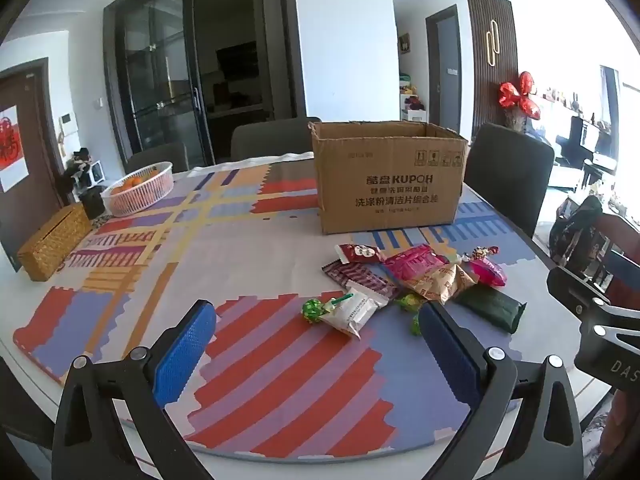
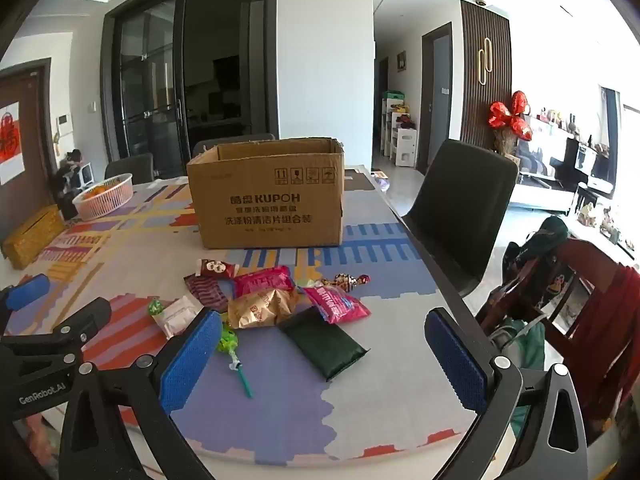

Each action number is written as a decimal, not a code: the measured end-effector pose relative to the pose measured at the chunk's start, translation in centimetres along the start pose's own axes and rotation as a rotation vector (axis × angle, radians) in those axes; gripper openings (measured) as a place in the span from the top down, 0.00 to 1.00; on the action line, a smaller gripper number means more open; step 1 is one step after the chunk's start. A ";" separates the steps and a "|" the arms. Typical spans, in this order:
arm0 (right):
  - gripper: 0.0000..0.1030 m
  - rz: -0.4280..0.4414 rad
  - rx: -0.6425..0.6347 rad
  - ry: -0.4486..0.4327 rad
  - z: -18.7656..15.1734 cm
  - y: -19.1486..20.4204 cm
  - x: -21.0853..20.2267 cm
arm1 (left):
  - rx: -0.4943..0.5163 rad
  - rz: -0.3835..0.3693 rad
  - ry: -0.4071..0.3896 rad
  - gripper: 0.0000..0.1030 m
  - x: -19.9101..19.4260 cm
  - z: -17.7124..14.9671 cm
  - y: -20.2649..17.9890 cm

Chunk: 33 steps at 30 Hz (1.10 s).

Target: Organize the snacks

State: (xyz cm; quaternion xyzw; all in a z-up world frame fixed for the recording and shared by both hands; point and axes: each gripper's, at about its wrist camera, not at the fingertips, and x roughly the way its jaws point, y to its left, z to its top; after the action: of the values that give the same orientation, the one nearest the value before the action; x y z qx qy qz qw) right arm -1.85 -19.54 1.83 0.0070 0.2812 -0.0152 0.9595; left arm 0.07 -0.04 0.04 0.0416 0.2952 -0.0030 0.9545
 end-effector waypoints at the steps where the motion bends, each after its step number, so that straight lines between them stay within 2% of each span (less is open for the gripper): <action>1: 0.00 0.008 0.006 -0.011 0.0 -0.1 -0.1 | 0.000 0.006 -0.003 0.00 0.0 0.1 0.0; 9: 0.00 0.025 -0.001 -0.031 -0.2 0.3 -1.1 | -0.010 -0.014 -0.030 0.00 -1.6 0.4 1.2; 33: 0.00 0.065 -0.017 -0.042 0.1 1.4 -2.8 | -0.025 -0.008 -0.076 0.00 -3.9 -0.3 1.9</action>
State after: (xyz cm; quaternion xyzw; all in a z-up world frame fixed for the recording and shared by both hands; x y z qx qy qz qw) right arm -4.13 -18.12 3.47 0.0076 0.2606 0.0183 0.9652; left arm -3.21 1.84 2.16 0.0283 0.2589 -0.0046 0.9655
